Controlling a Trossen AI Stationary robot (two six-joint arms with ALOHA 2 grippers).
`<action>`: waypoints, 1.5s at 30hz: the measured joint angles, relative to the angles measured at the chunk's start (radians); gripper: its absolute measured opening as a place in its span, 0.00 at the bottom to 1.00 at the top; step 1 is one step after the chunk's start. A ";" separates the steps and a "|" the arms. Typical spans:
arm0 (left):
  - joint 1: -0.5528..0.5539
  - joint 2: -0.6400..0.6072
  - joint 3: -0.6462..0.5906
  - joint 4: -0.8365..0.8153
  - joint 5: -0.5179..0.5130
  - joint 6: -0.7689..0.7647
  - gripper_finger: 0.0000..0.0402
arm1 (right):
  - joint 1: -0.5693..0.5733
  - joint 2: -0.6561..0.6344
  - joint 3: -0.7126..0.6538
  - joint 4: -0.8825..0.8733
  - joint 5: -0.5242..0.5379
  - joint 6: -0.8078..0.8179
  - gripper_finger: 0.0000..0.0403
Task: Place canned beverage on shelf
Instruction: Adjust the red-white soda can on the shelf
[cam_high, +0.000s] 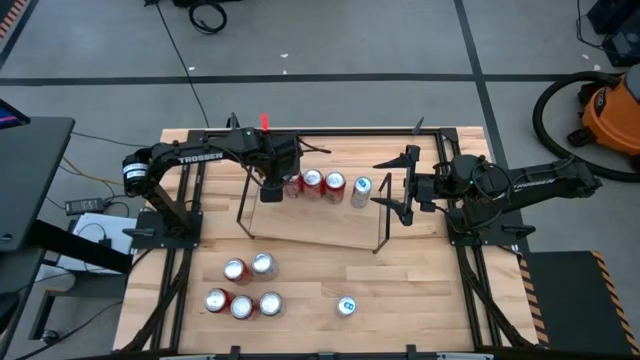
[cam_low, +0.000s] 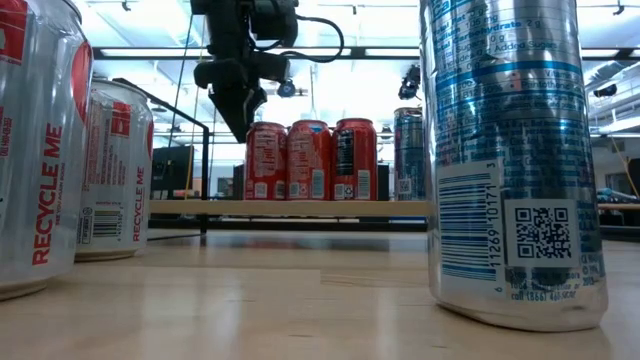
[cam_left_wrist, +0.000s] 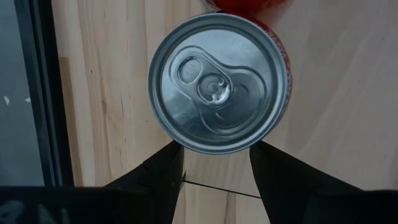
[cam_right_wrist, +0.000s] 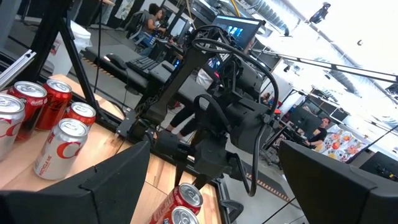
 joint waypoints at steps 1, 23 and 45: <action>0.000 0.000 0.000 0.000 0.000 0.001 0.48 | 0.000 0.000 0.000 0.000 0.000 0.000 0.91; -0.001 0.000 0.000 0.025 0.026 0.001 0.48 | 0.000 0.000 0.000 0.000 0.000 0.000 0.91; -0.022 0.000 0.000 0.039 0.032 0.019 0.48 | 0.000 0.000 0.000 0.000 0.000 0.000 0.91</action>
